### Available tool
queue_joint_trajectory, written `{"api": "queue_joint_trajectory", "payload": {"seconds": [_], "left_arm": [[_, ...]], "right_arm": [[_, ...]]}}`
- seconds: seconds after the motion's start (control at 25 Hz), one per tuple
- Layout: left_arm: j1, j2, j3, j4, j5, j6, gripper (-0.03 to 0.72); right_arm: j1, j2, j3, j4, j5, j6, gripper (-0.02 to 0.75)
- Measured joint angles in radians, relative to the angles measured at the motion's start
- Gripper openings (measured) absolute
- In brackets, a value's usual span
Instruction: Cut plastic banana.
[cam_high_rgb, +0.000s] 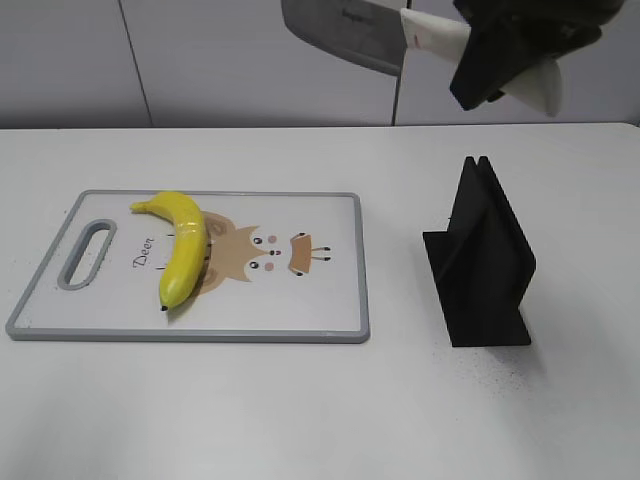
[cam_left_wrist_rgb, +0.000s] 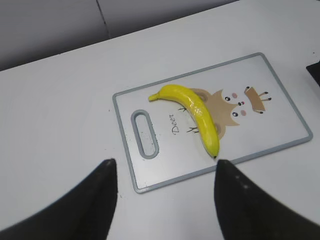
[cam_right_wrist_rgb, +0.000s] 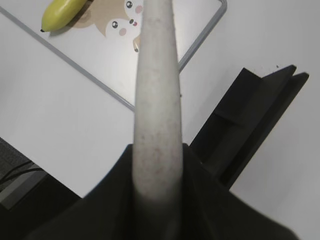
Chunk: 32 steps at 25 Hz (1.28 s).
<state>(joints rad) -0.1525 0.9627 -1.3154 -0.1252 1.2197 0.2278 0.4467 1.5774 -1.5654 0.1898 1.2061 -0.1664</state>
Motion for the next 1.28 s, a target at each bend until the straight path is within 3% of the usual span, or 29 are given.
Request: {"api": "queue_joint_trajectory", "payload": {"seconds": [0.44,0.88,1.28], "left_arm": [[0.000,-0.333,0.305,0.058,0.002,-0.120,0.587],[0.000,-0.689,0.571,0.119,0.004,-0.141,0.587],[0.000,-0.940,0.690,0.099,0.009,-0.141,0.586]], "right_arm": [[0.000,-0.197,0.270,0.001,-0.106,0.101,0.181],[0.000,-0.314,0.486,-0.003,-0.228,0.195,0.181],[0.000,-0.383,0.583,-0.076,-0.265,0.334,0.181]]}}
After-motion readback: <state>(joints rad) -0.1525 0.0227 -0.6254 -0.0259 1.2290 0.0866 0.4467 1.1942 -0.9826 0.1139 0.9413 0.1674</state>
